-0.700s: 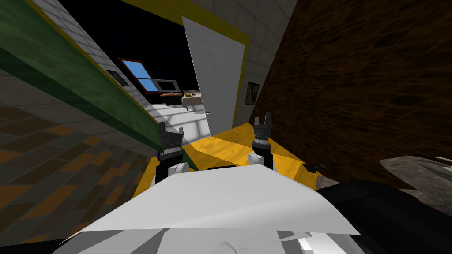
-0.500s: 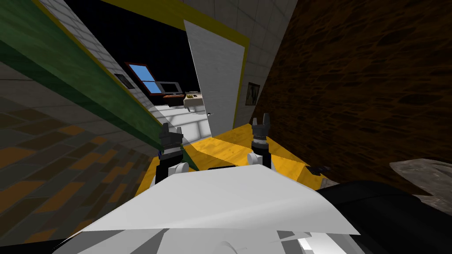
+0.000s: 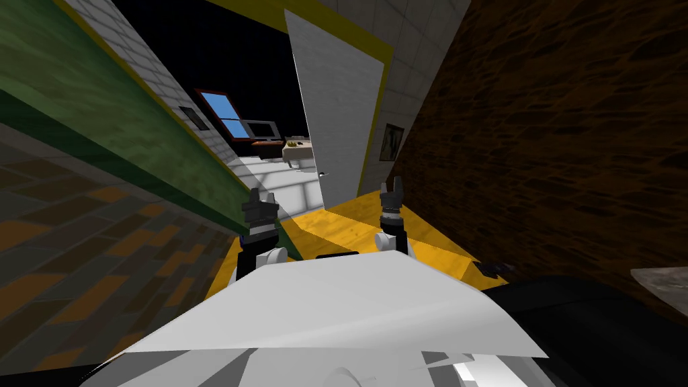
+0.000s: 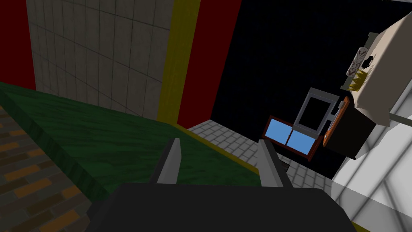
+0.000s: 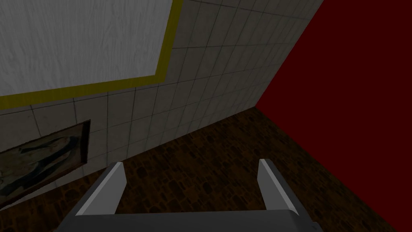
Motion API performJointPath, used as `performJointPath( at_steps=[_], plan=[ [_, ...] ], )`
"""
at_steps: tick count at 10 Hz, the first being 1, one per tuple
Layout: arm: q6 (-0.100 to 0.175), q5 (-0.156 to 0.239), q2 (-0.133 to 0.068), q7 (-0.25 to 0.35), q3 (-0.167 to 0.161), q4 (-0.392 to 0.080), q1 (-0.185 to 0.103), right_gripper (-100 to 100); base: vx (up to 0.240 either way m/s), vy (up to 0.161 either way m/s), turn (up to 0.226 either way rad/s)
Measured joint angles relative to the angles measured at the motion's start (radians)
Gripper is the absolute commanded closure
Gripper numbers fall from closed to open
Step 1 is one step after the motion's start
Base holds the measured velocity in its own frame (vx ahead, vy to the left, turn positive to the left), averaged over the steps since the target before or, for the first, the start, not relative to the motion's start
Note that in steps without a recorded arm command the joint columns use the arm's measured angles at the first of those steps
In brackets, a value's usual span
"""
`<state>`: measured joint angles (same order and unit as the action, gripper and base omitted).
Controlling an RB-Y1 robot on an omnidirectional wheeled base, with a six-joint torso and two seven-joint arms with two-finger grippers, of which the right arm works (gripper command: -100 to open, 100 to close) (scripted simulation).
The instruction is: Pull the door open
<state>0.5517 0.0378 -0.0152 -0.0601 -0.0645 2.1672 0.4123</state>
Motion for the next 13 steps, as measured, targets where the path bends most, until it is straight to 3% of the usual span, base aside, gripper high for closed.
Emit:
performJointPath(
  at_steps=[9,13],
  plan=[
    [0.036,0.029,-0.033,-0.013,0.005,-0.210,-0.075,-100,0.079,0.008,0.084],
    [0.049,0.046,-0.045,-0.020,0.012,-0.329,-0.127,-100,0.098,0.004,0.099]
  ],
)
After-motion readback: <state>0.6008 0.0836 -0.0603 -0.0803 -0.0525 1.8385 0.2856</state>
